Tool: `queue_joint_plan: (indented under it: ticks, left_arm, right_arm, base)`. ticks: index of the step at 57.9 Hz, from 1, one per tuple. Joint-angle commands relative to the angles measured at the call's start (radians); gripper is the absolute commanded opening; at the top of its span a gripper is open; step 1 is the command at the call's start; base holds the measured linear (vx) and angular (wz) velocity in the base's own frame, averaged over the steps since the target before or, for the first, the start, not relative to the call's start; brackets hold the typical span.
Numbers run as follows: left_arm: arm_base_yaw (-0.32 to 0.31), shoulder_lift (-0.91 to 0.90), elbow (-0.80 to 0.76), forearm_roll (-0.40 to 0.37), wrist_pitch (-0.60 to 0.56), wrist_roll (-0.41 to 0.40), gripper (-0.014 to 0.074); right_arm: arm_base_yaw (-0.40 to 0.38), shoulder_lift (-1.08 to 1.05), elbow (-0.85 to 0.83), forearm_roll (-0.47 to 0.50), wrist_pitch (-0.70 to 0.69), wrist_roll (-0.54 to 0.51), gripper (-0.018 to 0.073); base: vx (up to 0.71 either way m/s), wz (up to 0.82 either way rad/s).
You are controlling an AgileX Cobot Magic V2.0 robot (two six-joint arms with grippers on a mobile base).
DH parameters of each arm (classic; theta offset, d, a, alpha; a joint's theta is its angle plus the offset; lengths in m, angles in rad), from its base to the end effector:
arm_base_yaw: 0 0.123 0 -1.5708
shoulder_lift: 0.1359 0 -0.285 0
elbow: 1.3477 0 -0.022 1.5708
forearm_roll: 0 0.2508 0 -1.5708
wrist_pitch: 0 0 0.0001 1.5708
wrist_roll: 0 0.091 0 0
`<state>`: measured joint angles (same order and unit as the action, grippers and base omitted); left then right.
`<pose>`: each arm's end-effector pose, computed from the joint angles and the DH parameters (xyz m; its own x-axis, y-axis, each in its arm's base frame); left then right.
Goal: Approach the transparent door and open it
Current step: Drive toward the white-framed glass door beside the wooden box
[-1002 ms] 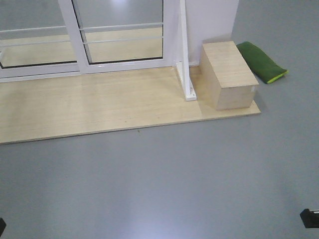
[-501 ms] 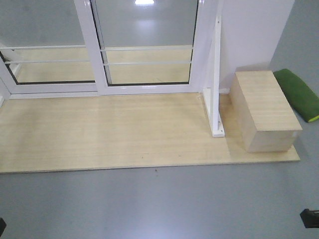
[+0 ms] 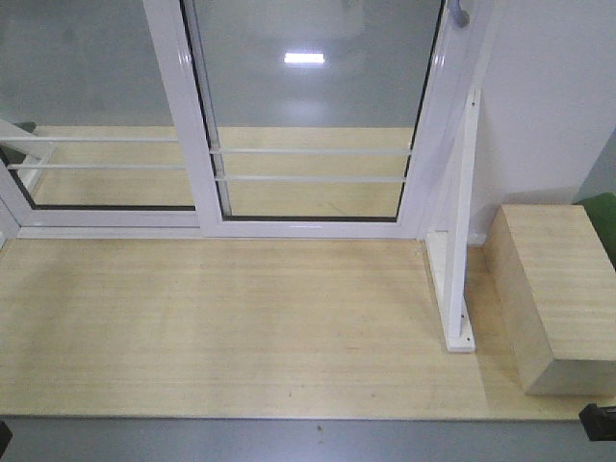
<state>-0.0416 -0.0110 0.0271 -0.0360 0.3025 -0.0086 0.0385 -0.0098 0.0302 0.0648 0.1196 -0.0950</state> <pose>0.0543 -0.0032 0.1773 -0.2310 -0.0334 -0.9724 0.0421 0.9981 -0.0443 0.0568 0.0029 0.1927 -0.0511 -0.0326 -0.9982 -0.0478 0.9984 -0.0302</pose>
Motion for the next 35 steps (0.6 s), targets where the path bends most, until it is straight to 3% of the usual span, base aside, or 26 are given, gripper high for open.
queue_joint_plan:
  ticks: [1, 35]
  left_arm:
    - [-0.003, -0.013, 0.030, -0.008, -0.076, -0.001, 0.0004]
    - [-0.003, -0.013, 0.030, -0.008, -0.076, -0.001, 0.0004]
  right_arm:
    - [-0.003, -0.014, 0.013, -0.003, -0.084, -0.003, 0.0000]
    - [-0.003, -0.014, 0.013, -0.003, -0.083, -0.003, 0.0000]
  base:
    - [0.54, 0.03]
    - [0.46, -0.03]
